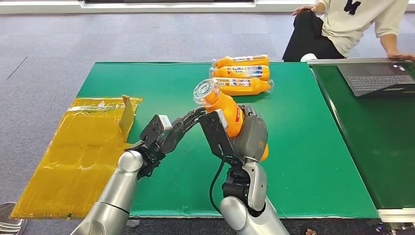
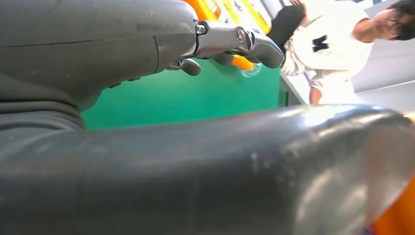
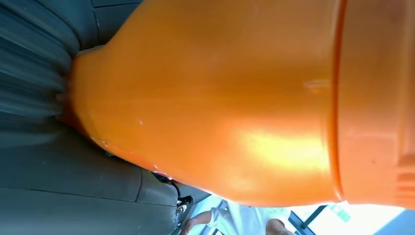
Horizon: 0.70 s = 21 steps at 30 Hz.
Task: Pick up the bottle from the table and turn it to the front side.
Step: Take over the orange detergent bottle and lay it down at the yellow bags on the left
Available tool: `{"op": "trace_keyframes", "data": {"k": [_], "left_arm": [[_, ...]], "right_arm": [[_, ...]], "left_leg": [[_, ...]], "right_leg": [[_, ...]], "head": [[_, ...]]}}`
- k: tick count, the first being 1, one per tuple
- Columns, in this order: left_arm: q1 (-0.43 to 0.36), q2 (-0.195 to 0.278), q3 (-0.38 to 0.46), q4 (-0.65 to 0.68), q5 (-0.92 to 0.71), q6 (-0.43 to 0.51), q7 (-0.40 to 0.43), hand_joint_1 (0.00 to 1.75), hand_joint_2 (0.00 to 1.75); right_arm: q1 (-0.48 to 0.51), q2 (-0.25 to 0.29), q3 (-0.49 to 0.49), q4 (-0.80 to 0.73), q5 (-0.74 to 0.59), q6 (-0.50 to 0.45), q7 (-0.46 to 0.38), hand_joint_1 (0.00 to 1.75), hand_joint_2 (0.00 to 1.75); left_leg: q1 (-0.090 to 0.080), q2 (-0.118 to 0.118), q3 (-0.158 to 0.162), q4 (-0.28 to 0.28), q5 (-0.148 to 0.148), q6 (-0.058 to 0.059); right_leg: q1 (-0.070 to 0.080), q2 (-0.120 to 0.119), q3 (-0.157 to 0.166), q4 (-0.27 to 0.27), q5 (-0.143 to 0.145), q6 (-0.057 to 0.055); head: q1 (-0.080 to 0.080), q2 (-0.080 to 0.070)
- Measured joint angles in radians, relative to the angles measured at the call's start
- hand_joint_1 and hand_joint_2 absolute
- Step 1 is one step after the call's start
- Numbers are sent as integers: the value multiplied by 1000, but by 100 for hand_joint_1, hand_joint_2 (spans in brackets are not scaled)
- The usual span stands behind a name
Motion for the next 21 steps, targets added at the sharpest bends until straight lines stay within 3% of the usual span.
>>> {"op": "trace_keyframes", "data": {"k": [4,11,21], "left_arm": [[-4,4,15,41,-19,0,19,0,0],[-38,13,126,163,-72,0,-9,0,0],[-46,17,141,206,-42,0,-12,0,0]], "right_arm": [[0,-4,20,-10,-6,-9,0,175,175],[3,-6,52,-11,-62,-33,0,175,175],[12,-7,61,-4,-155,-39,0,175,175]], "left_leg": [[0,0,0,0,0,0],[0,0,0,0,0,0],[-1,1,-1,0,0,0]], "right_leg": [[0,1,0,0,0,0],[0,1,-1,0,0,0],[0,1,-1,0,0,0]], "head": [[0,0],[0,0],[0,0]]}}
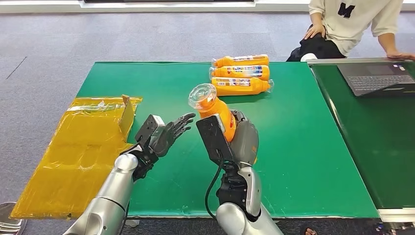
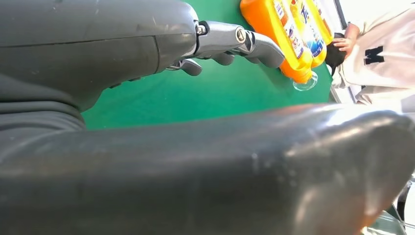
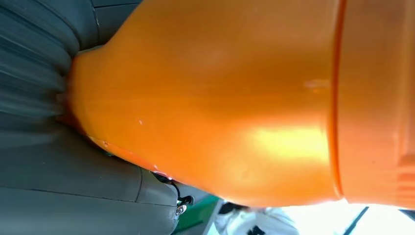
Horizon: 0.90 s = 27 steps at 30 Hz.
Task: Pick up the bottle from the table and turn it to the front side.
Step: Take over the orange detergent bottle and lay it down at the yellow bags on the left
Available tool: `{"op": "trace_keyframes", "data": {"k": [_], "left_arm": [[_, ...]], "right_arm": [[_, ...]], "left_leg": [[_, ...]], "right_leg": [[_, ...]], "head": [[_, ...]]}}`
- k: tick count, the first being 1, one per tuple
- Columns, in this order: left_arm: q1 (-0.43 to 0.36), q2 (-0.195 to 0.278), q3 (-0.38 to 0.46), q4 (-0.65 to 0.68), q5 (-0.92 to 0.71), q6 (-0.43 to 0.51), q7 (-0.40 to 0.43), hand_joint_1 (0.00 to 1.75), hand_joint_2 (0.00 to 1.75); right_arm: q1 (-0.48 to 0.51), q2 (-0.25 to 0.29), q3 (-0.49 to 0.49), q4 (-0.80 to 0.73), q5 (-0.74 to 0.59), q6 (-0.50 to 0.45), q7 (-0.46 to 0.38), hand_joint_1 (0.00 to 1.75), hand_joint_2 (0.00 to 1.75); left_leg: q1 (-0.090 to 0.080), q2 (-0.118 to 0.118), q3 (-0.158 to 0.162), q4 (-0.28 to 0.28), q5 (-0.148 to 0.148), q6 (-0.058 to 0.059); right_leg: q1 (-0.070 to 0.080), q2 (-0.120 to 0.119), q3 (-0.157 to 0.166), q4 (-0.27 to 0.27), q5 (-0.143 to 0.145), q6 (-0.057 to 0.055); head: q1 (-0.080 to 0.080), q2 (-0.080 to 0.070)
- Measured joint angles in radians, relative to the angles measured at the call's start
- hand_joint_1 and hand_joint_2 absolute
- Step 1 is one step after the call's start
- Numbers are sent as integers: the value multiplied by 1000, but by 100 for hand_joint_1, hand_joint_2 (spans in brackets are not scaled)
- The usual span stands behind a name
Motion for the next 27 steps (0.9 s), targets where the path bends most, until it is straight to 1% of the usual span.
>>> {"op": "trace_keyframes", "data": {"k": [2,4,6,8,12,15,19,22,26,27], "left_arm": [[2,0,-1,-7,18,0,-17,0,0],[12,-1,-8,-37,45,0,-51,0,0],[34,-3,-32,-107,76,0,-74,0,0],[61,-3,-72,-198,96,0,-72,0,0],[118,2,-163,-378,100,0,-61,0,0],[156,11,-218,-486,85,1,-35,0,0],[183,25,-247,-572,62,6,5,0,0],[201,31,-259,-607,58,42,20,0,0],[217,35,-263,-635,58,54,24,0,175],[218,36,-263,-639,58,54,24,0,131]], "right_arm": [[1,0,0,4,-65,21,0,175,175],[3,-1,-1,10,-143,55,0,175,175],[5,-1,-8,18,-206,89,0,175,175],[7,0,-22,28,-238,111,0,175,175],[6,0,-47,44,-244,132,0,175,175],[0,0,-58,50,-240,144,0,175,175],[-4,1,-67,51,-237,156,-14,175,175],[-7,1,-69,54,-237,159,-24,175,175],[-12,1,-71,56,-237,160,-32,175,175],[-13,1,-71,56,-237,160,-32,175,175]], "left_leg": [[0,0,0,0,0,0],[0,0,0,0,0,0],[0,0,0,0,0,0],[0,0,0,0,0,0],[0,0,-1,0,0,0],[0,1,-1,0,0,0],[0,1,0,0,0,0],[0,1,0,0,0,0],[0,2,1,0,0,0],[0,2,1,0,0,0]], "right_leg": [[0,0,0,0,0,0],[0,0,0,0,0,0],[0,0,-1,0,0,0],[0,0,0,0,0,0],[0,0,0,0,0,0],[0,0,0,0,0,0],[0,0,0,0,0,0],[0,1,0,0,0,0],[0,1,0,0,0,0],[0,1,0,0,0,0]], "head": [[0,0],[0,0],[0,0],[0,0],[0,0],[0,0],[0,0],[0,0],[0,0],[0,0]]}}
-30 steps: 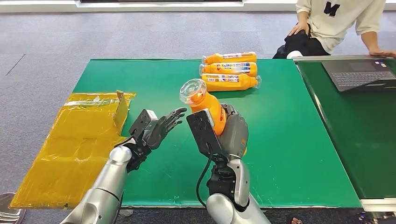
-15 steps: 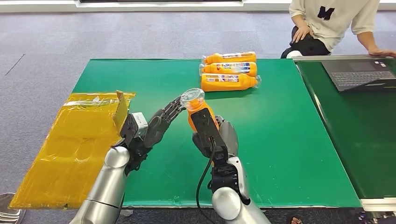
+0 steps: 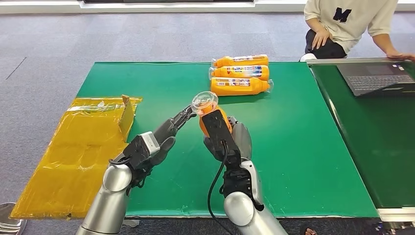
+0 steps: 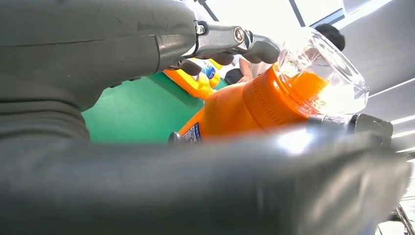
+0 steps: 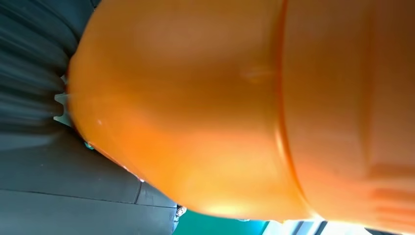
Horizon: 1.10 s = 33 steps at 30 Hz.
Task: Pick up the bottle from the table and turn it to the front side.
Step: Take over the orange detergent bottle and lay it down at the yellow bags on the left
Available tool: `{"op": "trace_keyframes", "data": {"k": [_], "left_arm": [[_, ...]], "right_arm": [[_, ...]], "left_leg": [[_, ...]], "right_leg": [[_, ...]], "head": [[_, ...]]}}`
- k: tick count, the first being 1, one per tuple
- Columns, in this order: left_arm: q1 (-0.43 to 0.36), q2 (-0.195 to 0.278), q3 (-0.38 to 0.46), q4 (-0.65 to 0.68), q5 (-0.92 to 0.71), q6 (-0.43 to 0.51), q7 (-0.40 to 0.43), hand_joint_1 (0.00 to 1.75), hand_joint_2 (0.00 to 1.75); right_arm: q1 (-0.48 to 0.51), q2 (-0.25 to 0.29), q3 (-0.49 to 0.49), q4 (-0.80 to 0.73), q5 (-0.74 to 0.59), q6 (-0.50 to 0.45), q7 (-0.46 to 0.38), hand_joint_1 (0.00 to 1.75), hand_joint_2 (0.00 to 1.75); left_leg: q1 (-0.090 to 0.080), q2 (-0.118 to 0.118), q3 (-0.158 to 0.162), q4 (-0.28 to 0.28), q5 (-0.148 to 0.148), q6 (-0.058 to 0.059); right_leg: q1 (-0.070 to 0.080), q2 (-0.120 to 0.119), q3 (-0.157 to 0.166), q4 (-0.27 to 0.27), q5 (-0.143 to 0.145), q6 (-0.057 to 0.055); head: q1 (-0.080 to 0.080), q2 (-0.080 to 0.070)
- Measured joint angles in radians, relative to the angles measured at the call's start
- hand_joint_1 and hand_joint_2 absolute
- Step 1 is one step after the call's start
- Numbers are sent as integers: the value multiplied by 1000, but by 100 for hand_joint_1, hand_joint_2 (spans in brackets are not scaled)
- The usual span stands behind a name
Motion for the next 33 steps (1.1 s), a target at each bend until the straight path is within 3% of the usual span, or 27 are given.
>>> {"op": "trace_keyframes", "data": {"k": [1,3,5,14,17,23,33], "left_arm": [[2,1,0,-3,0,0,1,0,87],[5,1,0,-6,0,0,7,0,87],[7,1,-3,-5,-6,2,25,0,175],[-1,-1,-24,34,-20,60,73,0,175],[-31,-9,-24,100,-15,68,81,0,175],[-108,-42,-17,272,31,288,49,0,175],[-154,-52,2,359,47,293,52,0,175]], "right_arm": [[-1,0,0,0,0,0,0,175,175],[-4,0,0,2,0,1,1,175,175],[-5,0,0,5,0,4,16,175,175],[-8,3,1,20,3,25,31,175,175],[-24,26,22,34,0,67,32,175,175],[-113,95,87,109,-59,132,32,175,175],[-182,104,88,195,-123,159,36,175,175]], "left_leg": [[0,0,0,0,0,0],[0,0,0,0,0,0],[0,0,0,0,0,0],[0,0,0,0,0,0],[0,0,0,0,0,0],[1,-2,0,0,2,-1],[0,-3,-1,0,2,-1]], "right_leg": [[0,0,0,0,0,0],[0,0,0,0,0,0],[0,0,0,0,0,0],[0,0,0,0,0,0],[0,0,0,0,0,0],[0,-2,1,1,1,-1],[0,-3,1,1,1,0]], "head": [[0,0],[0,0],[0,0],[0,0],[0,0],[0,0],[0,0]]}}
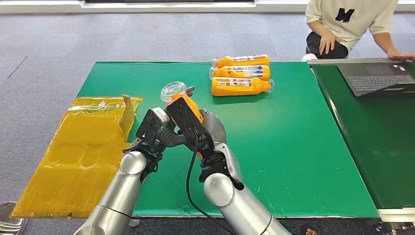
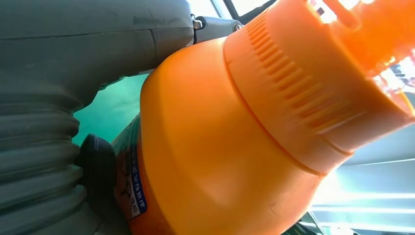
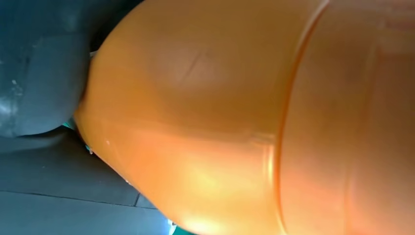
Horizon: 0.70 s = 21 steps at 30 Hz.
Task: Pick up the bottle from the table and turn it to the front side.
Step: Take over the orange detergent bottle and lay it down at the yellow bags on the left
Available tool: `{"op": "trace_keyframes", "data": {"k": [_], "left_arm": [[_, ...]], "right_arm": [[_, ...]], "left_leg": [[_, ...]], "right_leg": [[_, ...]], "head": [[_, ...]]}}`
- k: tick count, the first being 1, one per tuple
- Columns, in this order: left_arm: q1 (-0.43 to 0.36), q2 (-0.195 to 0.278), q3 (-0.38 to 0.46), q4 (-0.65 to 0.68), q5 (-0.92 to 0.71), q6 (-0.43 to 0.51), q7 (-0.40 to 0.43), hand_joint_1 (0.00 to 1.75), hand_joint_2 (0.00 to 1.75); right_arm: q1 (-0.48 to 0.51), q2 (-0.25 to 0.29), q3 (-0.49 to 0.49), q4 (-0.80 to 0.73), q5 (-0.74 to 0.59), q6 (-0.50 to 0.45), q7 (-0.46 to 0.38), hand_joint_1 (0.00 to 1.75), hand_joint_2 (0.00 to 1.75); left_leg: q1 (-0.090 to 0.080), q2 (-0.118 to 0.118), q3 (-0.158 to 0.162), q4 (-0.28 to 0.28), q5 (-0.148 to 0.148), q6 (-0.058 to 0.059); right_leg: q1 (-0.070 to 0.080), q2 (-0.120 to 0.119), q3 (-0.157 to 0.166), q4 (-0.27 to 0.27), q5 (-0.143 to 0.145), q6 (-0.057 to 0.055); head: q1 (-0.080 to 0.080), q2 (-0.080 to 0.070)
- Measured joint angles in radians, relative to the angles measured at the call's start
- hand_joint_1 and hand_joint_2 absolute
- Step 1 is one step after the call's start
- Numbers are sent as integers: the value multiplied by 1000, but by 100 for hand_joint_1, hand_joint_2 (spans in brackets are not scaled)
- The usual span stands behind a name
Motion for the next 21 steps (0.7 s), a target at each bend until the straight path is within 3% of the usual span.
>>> {"op": "trace_keyframes", "data": {"k": [3,6,7,18,21], "left_arm": [[-25,-4,2,31,-2,1,9,7,175],[-53,-10,3,65,-10,8,14,138,175],[-61,-11,3,75,-12,9,15,175,175],[-112,-11,5,140,-29,11,8,175,175],[-116,-11,7,147,-29,22,0,175,175]], "right_arm": [[-27,1,-1,30,-23,7,0,175,175],[-49,2,-2,56,-30,8,0,175,175],[-56,2,-3,64,-32,8,0,175,175],[-83,2,-13,103,-45,7,0,175,175],[-83,2,-13,107,-48,7,0,48,175]], "left_leg": [[0,0,0,0,0,0],[0,0,0,0,1,0],[0,0,0,0,1,0],[0,0,0,0,1,0],[0,0,0,0,1,0]], "right_leg": [[0,0,0,0,0,0],[0,0,0,0,1,0],[0,0,0,0,1,0],[0,0,0,0,1,0],[0,0,0,0,1,0]], "head": [[0,0],[0,0],[0,0],[0,0],[0,0]]}}
